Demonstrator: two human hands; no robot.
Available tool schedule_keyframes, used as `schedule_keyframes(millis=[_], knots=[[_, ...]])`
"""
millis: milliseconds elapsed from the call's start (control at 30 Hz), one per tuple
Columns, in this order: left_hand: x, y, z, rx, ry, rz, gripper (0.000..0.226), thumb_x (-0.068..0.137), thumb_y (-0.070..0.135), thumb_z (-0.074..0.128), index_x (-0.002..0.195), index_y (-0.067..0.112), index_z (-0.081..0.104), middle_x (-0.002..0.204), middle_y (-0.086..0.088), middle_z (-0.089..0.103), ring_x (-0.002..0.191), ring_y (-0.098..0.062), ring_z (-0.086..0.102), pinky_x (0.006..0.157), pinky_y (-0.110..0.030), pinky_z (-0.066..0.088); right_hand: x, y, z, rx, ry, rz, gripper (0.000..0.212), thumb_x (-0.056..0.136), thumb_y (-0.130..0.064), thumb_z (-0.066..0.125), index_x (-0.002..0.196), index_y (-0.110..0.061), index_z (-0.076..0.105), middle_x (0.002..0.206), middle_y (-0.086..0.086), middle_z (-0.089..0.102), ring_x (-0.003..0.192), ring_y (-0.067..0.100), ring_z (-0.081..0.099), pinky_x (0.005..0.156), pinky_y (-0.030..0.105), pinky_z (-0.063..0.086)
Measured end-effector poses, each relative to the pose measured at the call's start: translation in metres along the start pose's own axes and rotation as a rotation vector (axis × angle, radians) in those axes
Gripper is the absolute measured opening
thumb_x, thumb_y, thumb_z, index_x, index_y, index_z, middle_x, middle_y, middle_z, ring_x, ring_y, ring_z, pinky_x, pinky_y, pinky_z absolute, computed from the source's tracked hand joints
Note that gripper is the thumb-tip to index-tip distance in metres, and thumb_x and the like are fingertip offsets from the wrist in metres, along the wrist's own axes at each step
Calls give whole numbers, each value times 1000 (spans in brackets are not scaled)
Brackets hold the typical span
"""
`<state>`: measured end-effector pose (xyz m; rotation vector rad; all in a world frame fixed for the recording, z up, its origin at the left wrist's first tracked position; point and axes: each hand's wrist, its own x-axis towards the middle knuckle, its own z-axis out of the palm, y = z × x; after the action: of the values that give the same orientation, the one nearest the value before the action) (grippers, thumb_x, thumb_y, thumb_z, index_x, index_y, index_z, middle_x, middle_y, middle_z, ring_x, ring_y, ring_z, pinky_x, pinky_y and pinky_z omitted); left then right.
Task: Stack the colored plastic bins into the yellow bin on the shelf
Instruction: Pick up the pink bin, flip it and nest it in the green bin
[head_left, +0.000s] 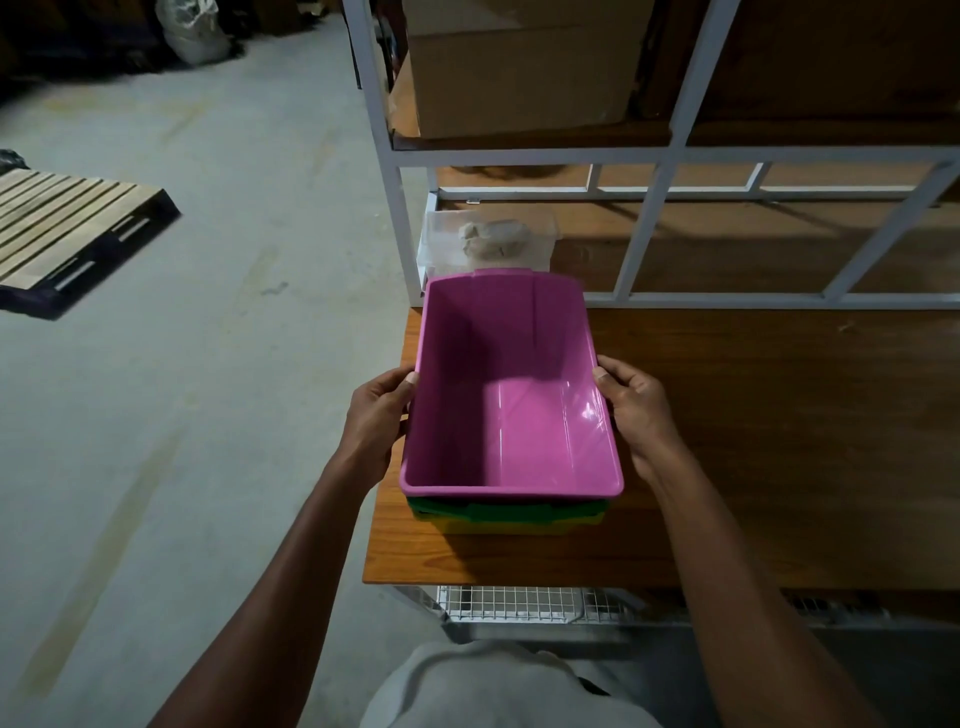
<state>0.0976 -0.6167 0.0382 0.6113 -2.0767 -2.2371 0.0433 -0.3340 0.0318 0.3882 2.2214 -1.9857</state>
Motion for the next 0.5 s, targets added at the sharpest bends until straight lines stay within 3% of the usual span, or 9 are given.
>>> schedule_keyframes(millis=[300,500], knots=[[2,-4,-1,43,23,-13,26,108,21,53,128,17,70,118,-12,75,100,-24,72,73,-32,62,-4,3,1,-24,28,18,43,106,-28,59,148,-20,57,128,4,70,104,19,73,80,36,62],[-2,-5,-5,60,38,-16,26,109,24,53,126,18,71,117,-11,75,104,-30,72,72,-33,62,-11,3,0,-29,58,18,38,105,-26,60,143,-20,62,126,3,71,104,20,73,82,37,63]])
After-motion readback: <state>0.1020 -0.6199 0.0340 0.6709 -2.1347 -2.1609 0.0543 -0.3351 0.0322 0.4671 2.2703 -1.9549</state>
